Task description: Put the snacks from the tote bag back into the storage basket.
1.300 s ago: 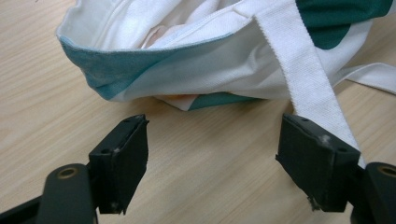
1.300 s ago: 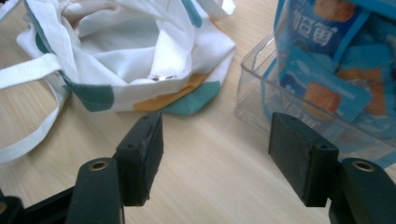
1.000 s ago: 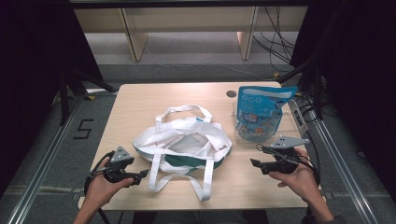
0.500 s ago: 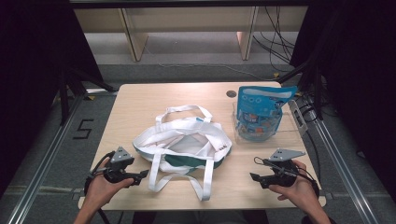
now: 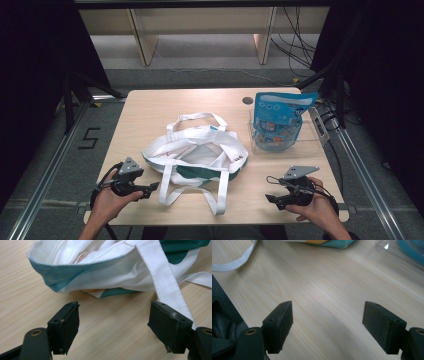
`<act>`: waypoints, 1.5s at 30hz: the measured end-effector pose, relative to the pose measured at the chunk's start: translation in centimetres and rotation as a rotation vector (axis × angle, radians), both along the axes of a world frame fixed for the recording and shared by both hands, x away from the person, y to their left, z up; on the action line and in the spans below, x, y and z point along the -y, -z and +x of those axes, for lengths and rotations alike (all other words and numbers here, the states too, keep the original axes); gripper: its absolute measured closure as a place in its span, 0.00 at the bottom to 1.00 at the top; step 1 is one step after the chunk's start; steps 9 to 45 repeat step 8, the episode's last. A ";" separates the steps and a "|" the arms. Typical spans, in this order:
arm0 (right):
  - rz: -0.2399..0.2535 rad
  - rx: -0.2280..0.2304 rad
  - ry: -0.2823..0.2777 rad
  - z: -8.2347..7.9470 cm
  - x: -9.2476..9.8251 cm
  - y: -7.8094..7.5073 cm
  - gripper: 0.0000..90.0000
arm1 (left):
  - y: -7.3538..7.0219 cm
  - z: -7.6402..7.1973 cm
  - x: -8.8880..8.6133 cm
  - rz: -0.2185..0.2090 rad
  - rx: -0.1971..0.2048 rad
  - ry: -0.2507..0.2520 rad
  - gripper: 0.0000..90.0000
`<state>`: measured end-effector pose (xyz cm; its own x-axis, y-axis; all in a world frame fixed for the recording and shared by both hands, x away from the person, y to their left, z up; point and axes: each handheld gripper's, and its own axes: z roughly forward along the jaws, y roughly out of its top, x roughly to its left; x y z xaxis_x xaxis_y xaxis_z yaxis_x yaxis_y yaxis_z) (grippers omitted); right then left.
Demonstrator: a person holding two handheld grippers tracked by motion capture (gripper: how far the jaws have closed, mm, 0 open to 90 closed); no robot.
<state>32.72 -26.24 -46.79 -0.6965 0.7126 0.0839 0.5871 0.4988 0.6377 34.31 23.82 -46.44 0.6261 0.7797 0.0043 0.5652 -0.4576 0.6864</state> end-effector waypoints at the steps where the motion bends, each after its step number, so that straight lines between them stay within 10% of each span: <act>1: -0.001 0.010 -0.006 0.1 0.0 0.1 0.28 | 0.1 0.0 0.0 -0.005 0.006 -0.001 0.27; 45: -0.016 -0.033 -0.018 0.0 -0.2 0.0 0.28 | 0.0 0.0 0.0 0.000 -0.001 -0.001 0.27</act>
